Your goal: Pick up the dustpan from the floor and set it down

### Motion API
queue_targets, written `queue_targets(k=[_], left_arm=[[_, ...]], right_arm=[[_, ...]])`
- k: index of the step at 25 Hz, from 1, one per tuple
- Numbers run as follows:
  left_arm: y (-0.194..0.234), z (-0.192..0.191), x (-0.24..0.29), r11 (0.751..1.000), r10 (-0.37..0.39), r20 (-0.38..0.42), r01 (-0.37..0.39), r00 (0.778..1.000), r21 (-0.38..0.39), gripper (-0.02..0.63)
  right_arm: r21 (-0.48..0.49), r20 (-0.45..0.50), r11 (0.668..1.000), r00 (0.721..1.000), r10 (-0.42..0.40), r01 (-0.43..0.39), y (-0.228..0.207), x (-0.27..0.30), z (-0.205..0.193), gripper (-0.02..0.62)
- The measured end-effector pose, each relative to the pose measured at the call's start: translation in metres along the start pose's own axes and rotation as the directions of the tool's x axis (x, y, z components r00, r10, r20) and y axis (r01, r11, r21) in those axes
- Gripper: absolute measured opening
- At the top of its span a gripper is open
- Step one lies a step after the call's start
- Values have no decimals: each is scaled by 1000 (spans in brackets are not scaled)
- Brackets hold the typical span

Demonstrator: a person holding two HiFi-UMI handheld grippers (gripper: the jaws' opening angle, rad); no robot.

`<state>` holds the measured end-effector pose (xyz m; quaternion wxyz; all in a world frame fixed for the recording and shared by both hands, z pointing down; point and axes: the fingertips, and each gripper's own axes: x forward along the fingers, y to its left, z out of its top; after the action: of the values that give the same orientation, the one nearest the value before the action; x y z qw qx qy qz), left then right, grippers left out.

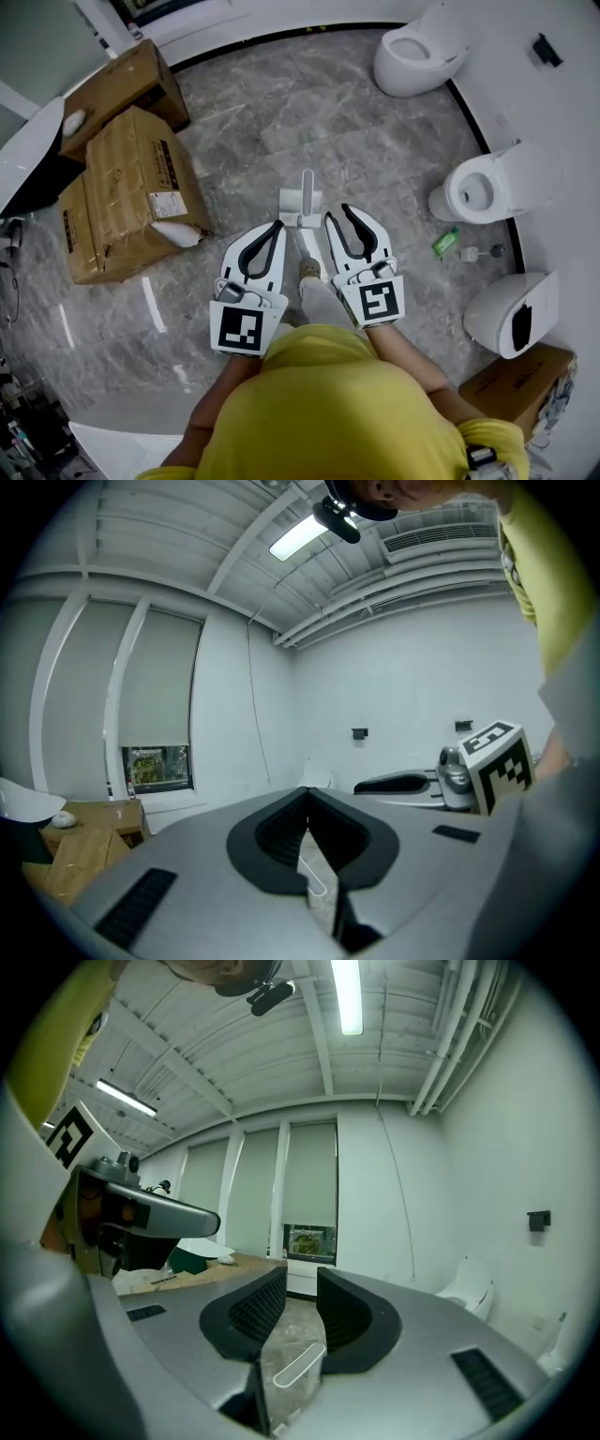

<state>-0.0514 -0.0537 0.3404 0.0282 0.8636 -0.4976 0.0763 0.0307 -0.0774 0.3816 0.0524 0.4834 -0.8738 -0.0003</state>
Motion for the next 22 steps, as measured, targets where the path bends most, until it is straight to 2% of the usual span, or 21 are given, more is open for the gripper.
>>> queue_targets(k=[7, 13, 22], left_arm=[[21, -2, 50, 999, 49, -17, -49, 999, -17, 2], [28, -10, 73, 998, 63, -39, -64, 997, -13, 2], [39, -35, 95, 1000, 19, -88, -18, 996, 8, 2]], right_arm=[[1, -44, 994, 993, 113, -113, -22, 47, -28, 115], [14, -112, 987, 980, 163, -163, -32, 63, -53, 117], [110, -231, 972, 946, 230, -209, -31, 85, -96, 121]])
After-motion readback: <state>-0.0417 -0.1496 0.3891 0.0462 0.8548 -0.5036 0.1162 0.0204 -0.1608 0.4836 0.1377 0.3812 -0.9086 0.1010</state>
